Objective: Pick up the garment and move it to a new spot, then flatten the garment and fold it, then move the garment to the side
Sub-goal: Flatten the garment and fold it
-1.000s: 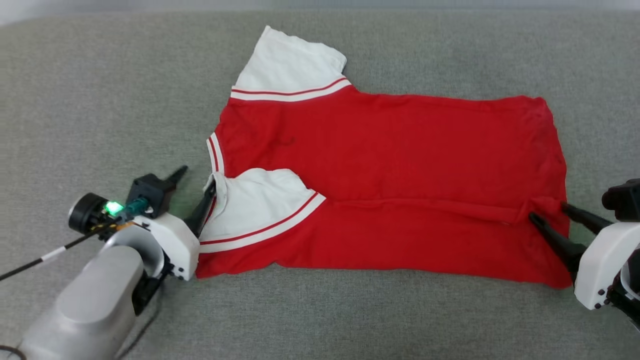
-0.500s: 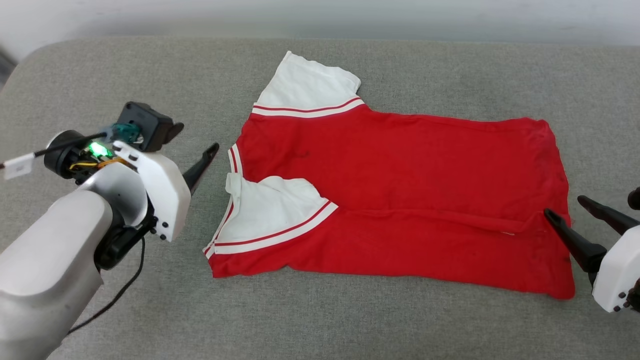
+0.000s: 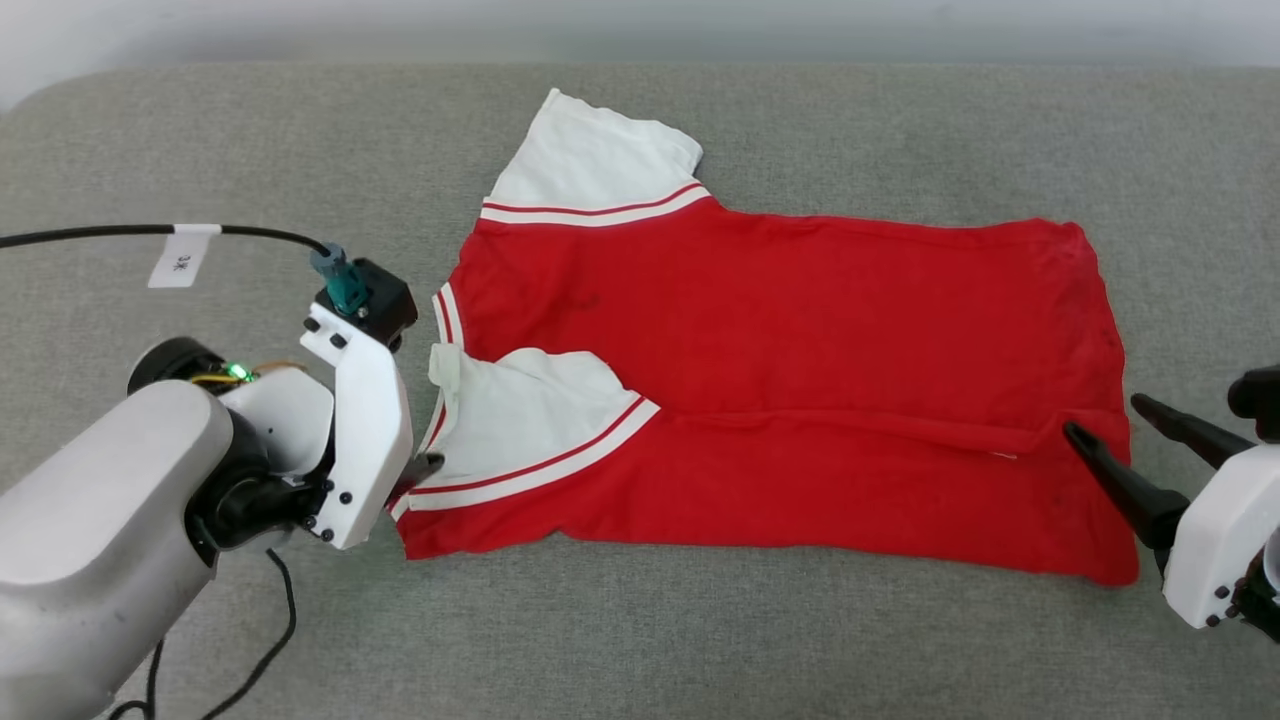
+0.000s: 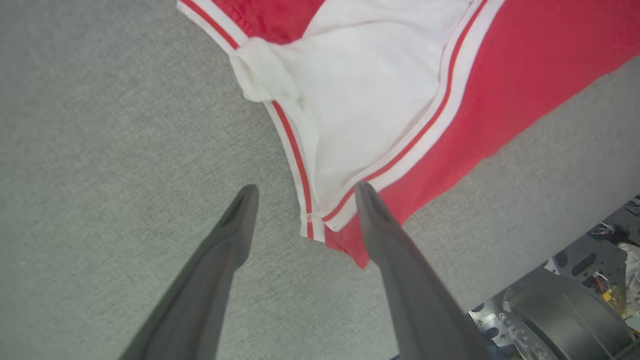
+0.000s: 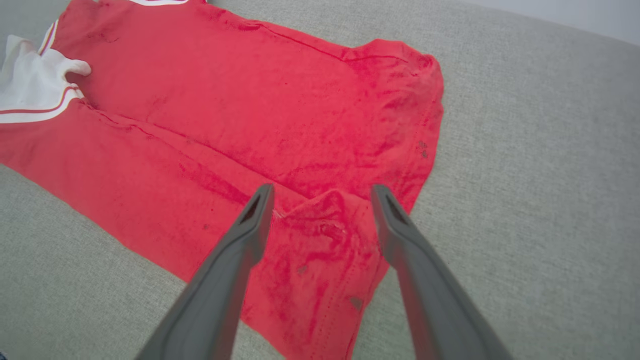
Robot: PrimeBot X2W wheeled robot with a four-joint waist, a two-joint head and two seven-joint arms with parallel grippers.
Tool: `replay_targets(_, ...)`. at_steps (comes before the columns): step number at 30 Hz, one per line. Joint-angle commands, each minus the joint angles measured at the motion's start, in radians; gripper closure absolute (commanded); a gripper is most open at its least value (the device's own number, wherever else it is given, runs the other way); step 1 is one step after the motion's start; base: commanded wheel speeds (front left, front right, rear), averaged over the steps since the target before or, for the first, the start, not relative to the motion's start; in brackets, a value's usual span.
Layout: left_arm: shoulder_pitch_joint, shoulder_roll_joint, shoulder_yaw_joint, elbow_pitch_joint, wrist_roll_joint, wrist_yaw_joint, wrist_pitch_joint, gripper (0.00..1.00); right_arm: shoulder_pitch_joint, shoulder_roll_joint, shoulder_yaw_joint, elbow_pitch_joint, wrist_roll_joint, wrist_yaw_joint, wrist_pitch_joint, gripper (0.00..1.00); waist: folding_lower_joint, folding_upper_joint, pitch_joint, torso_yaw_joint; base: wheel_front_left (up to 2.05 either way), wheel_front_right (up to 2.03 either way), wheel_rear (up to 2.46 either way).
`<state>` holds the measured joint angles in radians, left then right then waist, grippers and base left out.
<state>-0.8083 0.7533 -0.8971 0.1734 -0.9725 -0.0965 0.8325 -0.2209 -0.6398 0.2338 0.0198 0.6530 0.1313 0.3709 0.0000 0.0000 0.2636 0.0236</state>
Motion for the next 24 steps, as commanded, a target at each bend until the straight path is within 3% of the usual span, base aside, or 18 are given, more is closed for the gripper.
replay_targets(1,0.003,-0.004,-0.004,0.006,-0.011,0.003,0.016,0.0,0.002,0.007,0.0,-0.005,0.0,-0.001,0.006,0.0,0.0,0.0,0.005,-0.005,0.0,0.0,0.0)
replay_targets(9,0.044,-0.023,-0.041,0.082,-0.08,0.029,0.136,0.0,-0.029,0.022,0.016,-0.005,0.005,-0.001,0.04,0.0,0.0,0.0,0.029,-0.033,0.0,0.0,0.0)
replay_targets(15,0.071,-0.057,-0.074,0.15,-0.065,0.019,0.12,0.0,-0.057,0.024,0.018,0.006,0.01,-0.001,0.044,0.0,0.0,0.0,0.039,-0.049,0.0,0.0,0.0)
replay_targets(16,0.07,-0.062,-0.08,0.158,-0.056,0.015,0.112,0.57,-0.062,0.02,0.02,0.006,0.009,-0.001,0.046,0.0,0.0,0.0,0.038,-0.051,0.0,0.0,0.0)
replay_targets(17,0.069,-0.065,-0.086,0.167,-0.053,0.009,0.109,1.0,-0.069,0.016,0.023,0.006,0.011,-0.001,0.049,0.0,0.0,0.0,0.035,-0.052,0.0,0.0,0.0)
replay_targets(24,0.04,-0.048,-0.103,0.164,-0.033,-0.021,0.079,1.0,-0.157,-0.068,0.071,-0.013,0.039,-0.001,0.166,0.0,0.0,0.0,0.0,-0.062,0.0,0.0,0.0)
